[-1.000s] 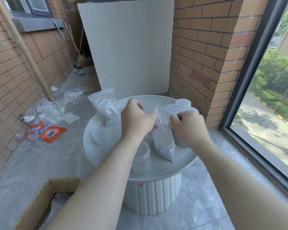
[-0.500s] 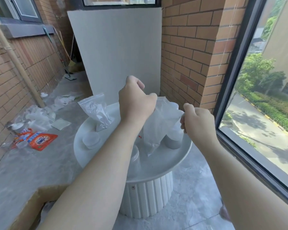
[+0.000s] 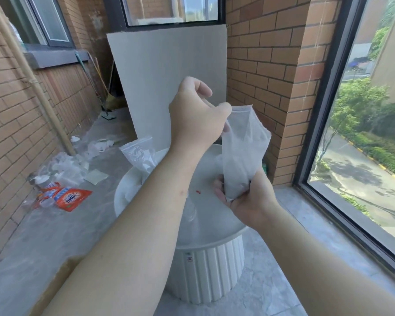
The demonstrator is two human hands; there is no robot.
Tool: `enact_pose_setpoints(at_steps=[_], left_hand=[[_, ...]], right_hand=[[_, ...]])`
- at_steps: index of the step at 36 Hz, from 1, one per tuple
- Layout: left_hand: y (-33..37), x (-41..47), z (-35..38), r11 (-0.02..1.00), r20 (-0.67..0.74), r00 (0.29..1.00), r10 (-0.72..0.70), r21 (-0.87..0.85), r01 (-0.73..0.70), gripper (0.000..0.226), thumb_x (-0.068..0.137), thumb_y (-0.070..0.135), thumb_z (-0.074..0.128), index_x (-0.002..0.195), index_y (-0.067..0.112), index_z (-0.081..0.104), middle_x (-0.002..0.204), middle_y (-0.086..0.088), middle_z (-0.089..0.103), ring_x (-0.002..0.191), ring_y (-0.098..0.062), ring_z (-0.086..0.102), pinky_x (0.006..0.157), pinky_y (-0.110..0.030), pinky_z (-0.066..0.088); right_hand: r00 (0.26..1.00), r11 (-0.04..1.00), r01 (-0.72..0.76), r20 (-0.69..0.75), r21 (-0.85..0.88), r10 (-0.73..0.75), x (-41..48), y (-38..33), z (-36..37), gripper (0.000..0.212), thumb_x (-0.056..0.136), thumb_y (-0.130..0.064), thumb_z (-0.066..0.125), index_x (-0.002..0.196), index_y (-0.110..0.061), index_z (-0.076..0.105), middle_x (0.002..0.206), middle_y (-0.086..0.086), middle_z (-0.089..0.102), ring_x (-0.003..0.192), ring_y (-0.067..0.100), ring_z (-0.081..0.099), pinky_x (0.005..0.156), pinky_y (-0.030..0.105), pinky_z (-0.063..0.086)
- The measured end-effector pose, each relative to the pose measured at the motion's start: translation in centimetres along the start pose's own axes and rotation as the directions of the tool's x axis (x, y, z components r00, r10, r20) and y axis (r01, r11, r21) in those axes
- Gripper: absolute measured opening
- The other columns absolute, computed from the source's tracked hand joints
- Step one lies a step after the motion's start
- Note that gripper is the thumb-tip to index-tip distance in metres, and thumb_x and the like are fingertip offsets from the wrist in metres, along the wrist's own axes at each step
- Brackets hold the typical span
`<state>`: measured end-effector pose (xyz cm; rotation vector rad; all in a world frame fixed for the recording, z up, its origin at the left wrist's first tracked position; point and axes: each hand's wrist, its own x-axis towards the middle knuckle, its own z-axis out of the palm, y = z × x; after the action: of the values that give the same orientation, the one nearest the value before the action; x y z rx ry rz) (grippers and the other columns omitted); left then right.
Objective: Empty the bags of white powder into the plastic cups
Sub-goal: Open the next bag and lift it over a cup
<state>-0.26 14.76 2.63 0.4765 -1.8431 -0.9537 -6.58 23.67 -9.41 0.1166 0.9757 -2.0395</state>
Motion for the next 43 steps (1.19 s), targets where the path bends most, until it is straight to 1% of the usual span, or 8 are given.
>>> enact_pose_setpoints(at_steps=[8,15,20,25,30,36,41,43], left_hand=[[-0.6,-0.8,-3.7,0.996,0.017,0.998,-0.059,-0.059,0.06,0.029,0.07,-0.003,0.061,0.089,0.015,0.048,0.047,0.006,0.055,0.045,-0.028,0.065,0.045,-0.03,0.053],[-1.2,-1.4,-4.9,0.99,0.07,0.991,-0.118,-0.068,0.123,0.026,0.074,-0.002,0.064,0.089,0.012,0.049,0.051,0.003,0.059,0.045,-0.024,0.064,0.05,-0.03,0.055],[-1.9,-2.6,-5.7,0.952,0.24,0.923,-0.302,0.024,0.306,0.037,0.077,0.024,0.079,0.099,0.014,0.051,0.073,-0.012,0.072,0.055,-0.029,0.071,0.056,-0.04,0.061],[-2.6,-4.0,-6.5,0.918,0.342,0.854,-0.392,0.09,0.385,0.03,0.079,0.003,0.066,0.104,0.01,0.051,0.067,-0.016,0.069,0.053,-0.032,0.07,0.049,-0.03,0.053],[-3.8,-4.4,-7.0,0.893,0.36,0.829,-0.428,0.025,0.45,0.032,0.079,-0.008,0.061,0.104,0.01,0.05,0.065,-0.017,0.066,0.047,-0.028,0.065,0.043,-0.026,0.048],[-5.5,-4.2,-7.2,0.85,0.345,0.813,-0.469,-0.074,0.522,0.023,0.094,0.023,0.067,0.103,0.009,0.051,0.06,-0.014,0.068,0.049,-0.028,0.066,0.043,-0.026,0.049],[-8.9,-4.2,-8.8,0.811,0.264,0.798,-0.542,0.413,0.414,0.038,0.098,0.045,0.053,0.1,0.007,0.053,0.067,-0.015,0.071,0.054,-0.031,0.071,0.057,-0.031,0.056],[-9.8,-4.8,-9.4,0.675,0.336,0.685,-0.646,0.67,0.307,0.056,0.089,0.064,0.056,0.102,0.009,0.052,0.071,-0.013,0.074,0.059,-0.025,0.073,0.066,-0.029,0.055]], right_hand=[[0.999,0.999,0.015,0.032,-0.048,-0.014,0.5,-1.2,-0.4,0.072,0.087,-0.08,0.048,0.127,-0.024,0.068,0.111,0.005,0.076,0.07,0.025,0.069,0.064,0.03,0.057],[0.999,0.997,0.032,-0.014,-0.073,-0.033,0.3,-1.5,-0.1,0.055,0.088,-0.075,0.053,0.109,-0.028,0.074,0.093,-0.003,0.076,0.064,0.02,0.069,0.06,0.027,0.053],[0.989,0.989,0.101,-0.096,-0.112,-0.112,1.0,-1.0,0.0,0.055,0.089,-0.073,0.054,0.119,-0.029,0.068,0.112,0.0,0.076,0.087,0.026,0.073,0.059,0.033,0.057],[0.973,0.975,0.153,-0.146,-0.162,-0.177,1.0,-1.3,0.0,0.059,0.088,-0.077,0.05,0.113,-0.025,0.065,0.113,0.001,0.075,0.081,0.027,0.075,0.057,0.035,0.059],[0.921,0.9,0.253,-0.197,-0.356,-0.337,1.4,-1.8,-0.4,0.062,0.086,-0.082,0.044,0.096,-0.023,0.063,0.1,-0.004,0.068,0.085,0.022,0.068,0.082,0.047,0.061],[0.881,0.836,0.325,-0.179,-0.443,-0.437,1.5,-2.1,-0.4,0.061,0.092,-0.078,0.036,0.082,-0.023,0.061,0.068,-0.008,0.051,0.059,0.016,0.051,0.041,0.02,0.043],[0.824,0.753,0.41,-0.144,-0.515,-0.548,1.9,-2.2,-0.6,0.06,0.09,-0.079,0.036,0.07,-0.023,0.045,0.065,-0.005,0.042,0.071,0.022,0.047,0.076,0.058,0.057],[0.787,0.694,0.442,-0.125,-0.569,-0.604,2.0,-2.1,-0.6,0.057,0.093,-0.077,0.035,0.068,-0.026,0.038,0.059,-0.009,0.036,0.072,0.021,0.041,0.062,0.045,0.048]])
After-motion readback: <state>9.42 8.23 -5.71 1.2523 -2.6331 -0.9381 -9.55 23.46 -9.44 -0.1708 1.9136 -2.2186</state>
